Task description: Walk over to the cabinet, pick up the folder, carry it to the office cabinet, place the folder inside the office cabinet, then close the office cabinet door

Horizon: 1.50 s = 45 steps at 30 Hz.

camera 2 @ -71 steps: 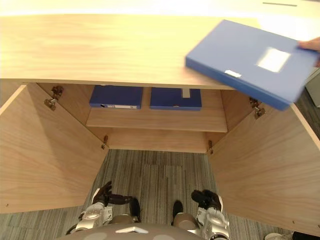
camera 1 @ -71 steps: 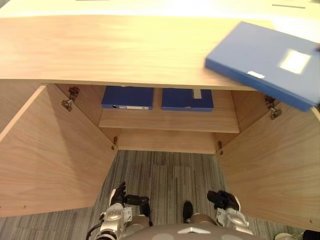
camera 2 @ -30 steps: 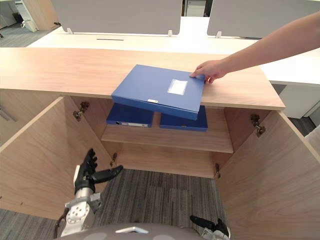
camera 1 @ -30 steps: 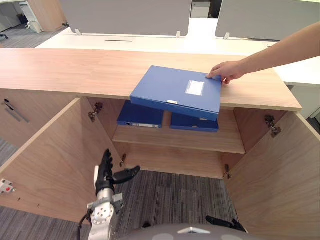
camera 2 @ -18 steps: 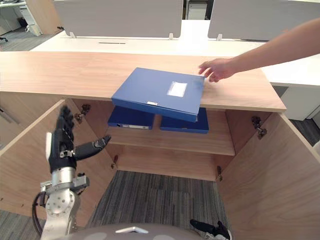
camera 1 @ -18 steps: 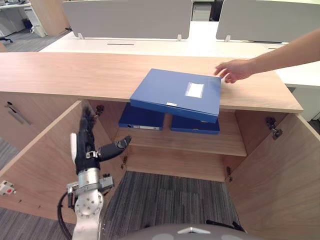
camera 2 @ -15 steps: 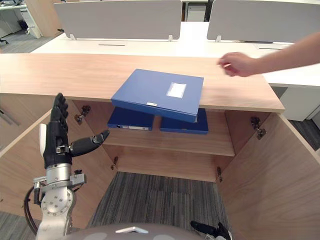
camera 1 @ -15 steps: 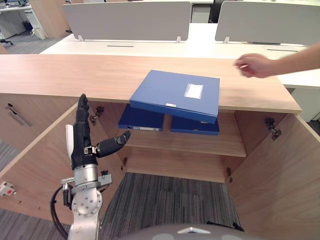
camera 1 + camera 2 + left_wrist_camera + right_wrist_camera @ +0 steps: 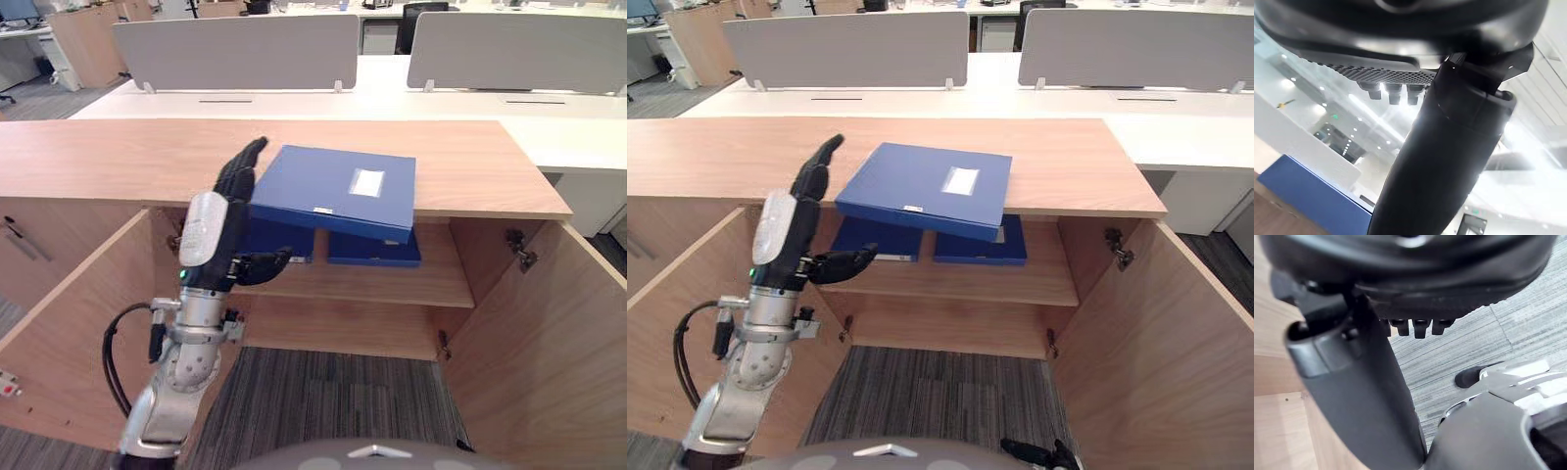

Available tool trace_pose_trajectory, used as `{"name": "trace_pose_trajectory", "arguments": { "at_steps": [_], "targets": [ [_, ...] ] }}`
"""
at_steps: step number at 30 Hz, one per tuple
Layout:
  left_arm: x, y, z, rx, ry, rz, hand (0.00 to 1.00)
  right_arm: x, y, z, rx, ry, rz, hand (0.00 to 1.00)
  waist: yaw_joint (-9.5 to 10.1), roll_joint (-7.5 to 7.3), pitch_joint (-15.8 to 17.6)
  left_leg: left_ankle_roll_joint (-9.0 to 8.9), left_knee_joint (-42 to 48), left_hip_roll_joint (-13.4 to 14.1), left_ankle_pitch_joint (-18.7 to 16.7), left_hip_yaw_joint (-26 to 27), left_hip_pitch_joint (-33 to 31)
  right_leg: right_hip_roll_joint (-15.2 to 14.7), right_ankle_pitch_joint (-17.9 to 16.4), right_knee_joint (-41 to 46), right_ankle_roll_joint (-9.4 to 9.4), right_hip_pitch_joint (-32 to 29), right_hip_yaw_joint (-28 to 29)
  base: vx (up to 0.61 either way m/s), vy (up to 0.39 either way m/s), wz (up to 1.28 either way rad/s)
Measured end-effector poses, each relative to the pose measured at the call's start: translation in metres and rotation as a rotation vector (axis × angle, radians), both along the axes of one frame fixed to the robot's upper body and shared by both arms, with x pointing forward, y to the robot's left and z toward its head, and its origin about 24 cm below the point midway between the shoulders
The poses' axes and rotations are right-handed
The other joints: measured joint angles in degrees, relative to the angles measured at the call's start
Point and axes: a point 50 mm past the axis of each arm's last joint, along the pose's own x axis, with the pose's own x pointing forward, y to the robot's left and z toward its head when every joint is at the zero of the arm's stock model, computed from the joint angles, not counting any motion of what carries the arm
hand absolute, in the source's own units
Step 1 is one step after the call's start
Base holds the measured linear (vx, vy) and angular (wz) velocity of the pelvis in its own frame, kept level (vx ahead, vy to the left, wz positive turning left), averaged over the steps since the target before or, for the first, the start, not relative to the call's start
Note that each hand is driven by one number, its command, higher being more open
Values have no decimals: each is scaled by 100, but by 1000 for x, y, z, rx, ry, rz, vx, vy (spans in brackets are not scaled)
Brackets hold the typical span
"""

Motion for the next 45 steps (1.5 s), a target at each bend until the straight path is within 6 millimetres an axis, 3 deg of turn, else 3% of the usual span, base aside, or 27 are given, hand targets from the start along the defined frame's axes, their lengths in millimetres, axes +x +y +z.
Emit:
{"name": "trace_pose_trajectory", "arguments": {
  "at_steps": [9, 24, 25, 33, 41, 45],
  "targets": [
    [18, -16, -19, 188, 47, -67, 100, -3, 0, 0, 0, 6, -3, 100, -69, -13, 7, -10, 0, 1, -80, 194, 74, -1, 11, -78, 8, -12, 183, 0, 3, -11],
    [42, -22, -26, 368, 49, -33, 100, -2, 1, 0, 4, 4, -5, 100, -237, -62, 38, 9, 1, -20, -166, 300, 106, -10, 64, -201, 26, -15, 338, 9, -1, -6],
    [43, -22, -26, 381, 44, -30, 0, -1, 1, 0, 4, 3, -5, 100, -259, -62, 38, 7, 1, -20, -168, 305, 106, -10, 70, -209, 27, -15, 343, 0, 0, 0],
    [54, -18, -28, 425, 52, 19, 0, 0, 1, 0, 4, 1, -5, 100, -315, -59, 38, -13, 1, -19, -191, 418, 108, -6, 149, -305, 29, -31, 449, -27, -4, -7],
    [64, -25, -5, 370, -82, 41, 0, 3, 1, 0, 11, -12, -27, 100, -336, -60, 38, -14, 1, -21, -201, 432, 108, -6, 153, -316, 30, -33, 462, -2, -1, -1],
    [65, -26, -4, 373, -82, 41, 0, 6, 0, 1, 9, -31, -37, 100, -359, -24, 20, -15, 1, -20, -206, 441, 111, -6, 153, -318, 30, -33, 470, 0, 0, 0]
  ]
}}
